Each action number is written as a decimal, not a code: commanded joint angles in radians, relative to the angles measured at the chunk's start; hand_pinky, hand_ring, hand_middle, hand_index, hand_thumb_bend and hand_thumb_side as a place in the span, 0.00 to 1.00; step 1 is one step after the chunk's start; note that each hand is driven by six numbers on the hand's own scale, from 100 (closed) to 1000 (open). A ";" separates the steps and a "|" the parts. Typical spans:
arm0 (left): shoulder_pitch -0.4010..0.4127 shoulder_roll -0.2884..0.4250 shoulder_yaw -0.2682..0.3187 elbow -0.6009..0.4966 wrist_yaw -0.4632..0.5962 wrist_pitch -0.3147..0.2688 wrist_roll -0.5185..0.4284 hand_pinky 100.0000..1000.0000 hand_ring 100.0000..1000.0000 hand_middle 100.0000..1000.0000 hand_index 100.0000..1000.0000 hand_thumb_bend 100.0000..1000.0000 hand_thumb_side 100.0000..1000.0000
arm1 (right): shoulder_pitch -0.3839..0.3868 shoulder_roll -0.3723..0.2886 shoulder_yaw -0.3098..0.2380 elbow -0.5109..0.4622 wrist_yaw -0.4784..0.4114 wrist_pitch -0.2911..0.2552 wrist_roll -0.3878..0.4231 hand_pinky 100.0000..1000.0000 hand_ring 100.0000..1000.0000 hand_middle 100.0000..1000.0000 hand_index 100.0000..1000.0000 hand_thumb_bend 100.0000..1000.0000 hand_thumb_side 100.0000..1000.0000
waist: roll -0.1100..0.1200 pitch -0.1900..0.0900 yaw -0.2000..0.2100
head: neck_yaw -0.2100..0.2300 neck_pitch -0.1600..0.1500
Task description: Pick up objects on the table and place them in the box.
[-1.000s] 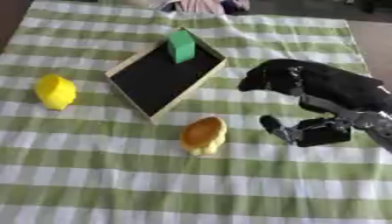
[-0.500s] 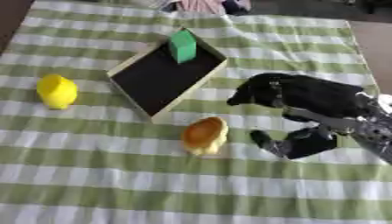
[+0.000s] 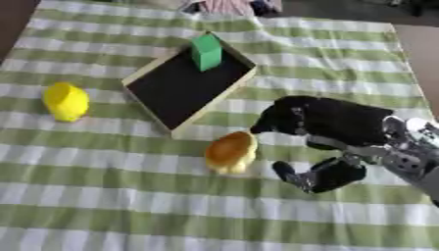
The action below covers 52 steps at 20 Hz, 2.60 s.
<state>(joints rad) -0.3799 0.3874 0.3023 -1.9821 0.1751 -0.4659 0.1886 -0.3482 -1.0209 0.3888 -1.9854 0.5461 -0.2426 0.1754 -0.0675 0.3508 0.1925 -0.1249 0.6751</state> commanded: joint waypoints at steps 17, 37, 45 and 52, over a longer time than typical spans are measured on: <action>-0.021 0.010 -0.007 -0.018 0.020 0.005 -0.020 0.71 0.76 0.70 0.83 0.00 0.46 | -0.159 0.067 0.047 -0.015 0.061 0.056 0.139 0.97 0.93 0.84 0.95 0.11 0.42 | 0.003 -0.014 0.020 | -0.031 -0.016; -0.026 0.006 -0.016 -0.018 0.035 0.013 -0.039 0.71 0.76 0.70 0.83 0.00 0.46 | -0.155 0.081 0.092 -0.015 0.080 0.055 0.175 0.95 0.88 0.80 0.95 0.07 0.49 | 0.003 -0.007 0.027 | -0.033 -0.023; -0.028 0.003 -0.019 -0.018 0.040 0.015 -0.045 0.70 0.76 0.70 0.83 0.00 0.47 | -0.140 0.085 0.099 -0.015 0.167 0.035 0.142 0.94 0.88 0.81 0.97 0.23 0.54 | 0.005 -0.002 0.029 | -0.036 -0.027; -0.032 -0.002 -0.022 -0.018 0.047 0.020 -0.054 0.70 0.76 0.70 0.83 0.00 0.48 | -0.155 0.112 0.117 0.013 0.197 0.033 0.128 0.94 0.88 0.81 0.97 0.23 0.53 | 0.006 0.004 0.036 | -0.040 -0.031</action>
<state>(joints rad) -0.3974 0.3701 0.2805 -1.9821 0.2148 -0.4461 0.1396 -0.4908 -0.8983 0.5109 -1.9723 0.7332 -0.2084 0.3082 -0.0669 0.3712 0.2278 -0.1611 0.6577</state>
